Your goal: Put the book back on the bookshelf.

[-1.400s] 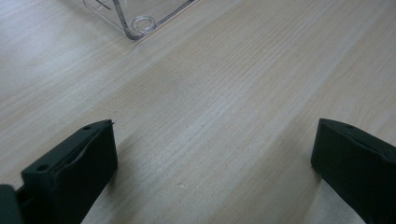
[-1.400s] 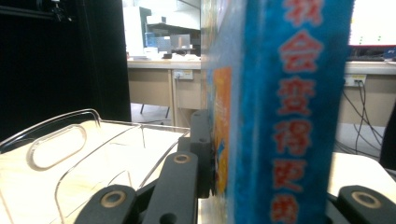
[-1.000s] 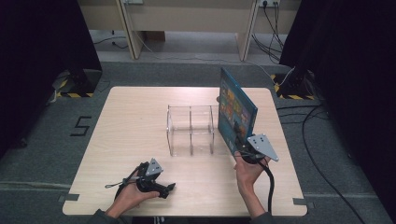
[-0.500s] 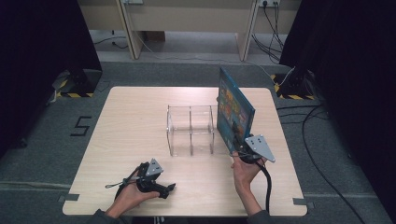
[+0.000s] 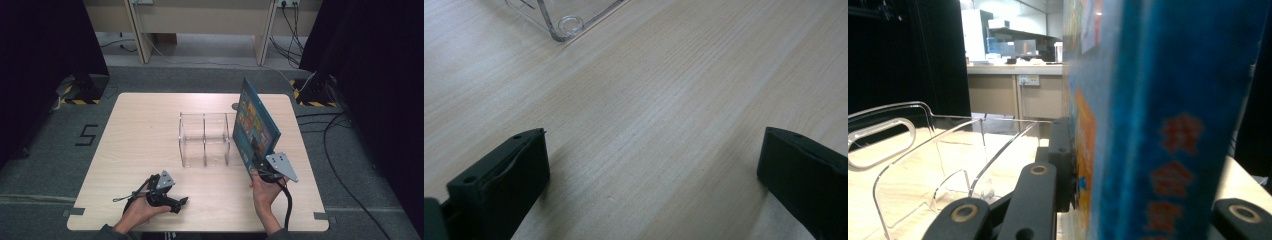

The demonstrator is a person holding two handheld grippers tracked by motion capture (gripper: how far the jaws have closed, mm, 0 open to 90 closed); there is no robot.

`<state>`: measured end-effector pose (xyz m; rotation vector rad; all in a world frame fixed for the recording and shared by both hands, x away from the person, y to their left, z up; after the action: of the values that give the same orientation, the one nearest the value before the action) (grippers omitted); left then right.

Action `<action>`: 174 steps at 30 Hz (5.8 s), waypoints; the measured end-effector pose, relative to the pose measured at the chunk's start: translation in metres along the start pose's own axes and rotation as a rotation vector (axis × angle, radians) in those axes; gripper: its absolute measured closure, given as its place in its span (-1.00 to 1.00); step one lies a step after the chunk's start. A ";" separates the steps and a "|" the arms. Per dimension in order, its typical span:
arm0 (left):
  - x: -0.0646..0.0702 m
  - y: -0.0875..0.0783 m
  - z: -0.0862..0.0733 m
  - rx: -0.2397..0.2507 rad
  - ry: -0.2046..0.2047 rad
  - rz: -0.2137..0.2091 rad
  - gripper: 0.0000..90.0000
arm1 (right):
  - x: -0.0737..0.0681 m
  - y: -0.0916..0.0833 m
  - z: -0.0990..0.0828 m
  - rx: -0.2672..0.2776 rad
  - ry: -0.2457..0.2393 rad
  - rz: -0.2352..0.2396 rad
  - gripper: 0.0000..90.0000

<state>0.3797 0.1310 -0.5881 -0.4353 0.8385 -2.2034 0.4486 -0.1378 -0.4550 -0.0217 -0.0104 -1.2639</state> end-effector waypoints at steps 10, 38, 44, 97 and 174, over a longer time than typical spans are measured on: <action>0.000 0.000 0.000 0.000 0.000 0.000 -1.00 | 0.000 -0.008 -0.004 -0.037 -0.007 0.008 0.59; 0.000 0.000 0.000 0.000 0.002 0.000 -1.00 | 0.003 -0.058 -0.041 -0.224 0.288 0.136 0.65; 0.000 0.000 0.000 -0.002 0.003 -0.001 -1.00 | -0.003 -0.055 -0.034 -0.199 0.318 0.110 0.62; 0.001 0.000 0.000 0.002 0.004 -0.004 -1.00 | -0.014 -0.076 -0.033 -0.215 0.337 0.218 0.12; 0.002 -0.001 -0.001 -0.002 0.014 -0.013 -1.00 | 0.053 -0.120 -0.059 -0.358 0.069 0.178 -0.51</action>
<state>0.3771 0.1307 -0.5882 -0.4277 0.8482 -2.2203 0.3506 -0.2261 -0.5112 -0.2824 0.2719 -1.0748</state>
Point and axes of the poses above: each handheld gripper's, and its own axes: y roughly forward along the jaws, z roughly out of its top, x roughly to its right, the point moved 9 cm from there along y, roughly forward along the jaws, and after that the axes turned 3 degrees about -y, right-handed, at the moved point
